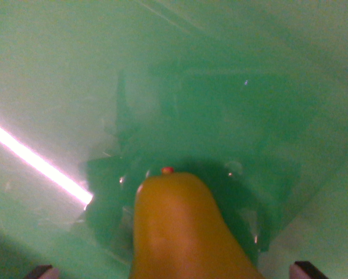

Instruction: Pick fruit

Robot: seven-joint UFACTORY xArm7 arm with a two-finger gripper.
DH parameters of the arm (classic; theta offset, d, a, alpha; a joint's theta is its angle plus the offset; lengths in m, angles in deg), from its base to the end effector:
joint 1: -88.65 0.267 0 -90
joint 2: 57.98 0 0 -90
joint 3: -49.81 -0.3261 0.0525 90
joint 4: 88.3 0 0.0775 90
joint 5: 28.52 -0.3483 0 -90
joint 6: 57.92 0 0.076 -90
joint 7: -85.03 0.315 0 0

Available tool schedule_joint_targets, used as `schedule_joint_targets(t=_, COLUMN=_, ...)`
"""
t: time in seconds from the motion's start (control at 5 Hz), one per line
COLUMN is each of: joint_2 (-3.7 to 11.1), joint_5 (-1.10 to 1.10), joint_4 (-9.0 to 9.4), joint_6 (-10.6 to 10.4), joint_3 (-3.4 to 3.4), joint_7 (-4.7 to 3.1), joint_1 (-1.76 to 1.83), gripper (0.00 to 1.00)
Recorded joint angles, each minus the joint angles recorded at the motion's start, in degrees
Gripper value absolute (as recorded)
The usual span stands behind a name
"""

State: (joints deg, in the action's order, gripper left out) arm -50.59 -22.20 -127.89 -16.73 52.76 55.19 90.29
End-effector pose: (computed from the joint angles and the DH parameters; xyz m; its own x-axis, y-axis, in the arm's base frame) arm 0.3713 -0.0266 0.0079 0.8196 0.5470 -0.1705 0.5518 -0.8337 -0.0226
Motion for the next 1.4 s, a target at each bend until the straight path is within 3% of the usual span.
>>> schedule_joint_targets(t=1.0, joint_2=0.01, joint_5=0.00, joint_4=0.05, joint_6=-0.05, joint_3=0.01, joint_7=-0.03, joint_1=0.00, gripper=0.00)
schedule_joint_targets(t=1.2, joint_2=0.01, joint_5=0.00, joint_4=0.05, joint_6=-0.05, joint_3=0.01, joint_7=-0.03, joint_1=0.00, gripper=1.00)
schedule_joint_targets(t=1.4, joint_2=0.01, joint_5=0.00, joint_4=0.05, joint_6=-0.05, joint_3=0.01, joint_7=-0.03, joint_1=0.00, gripper=1.00)
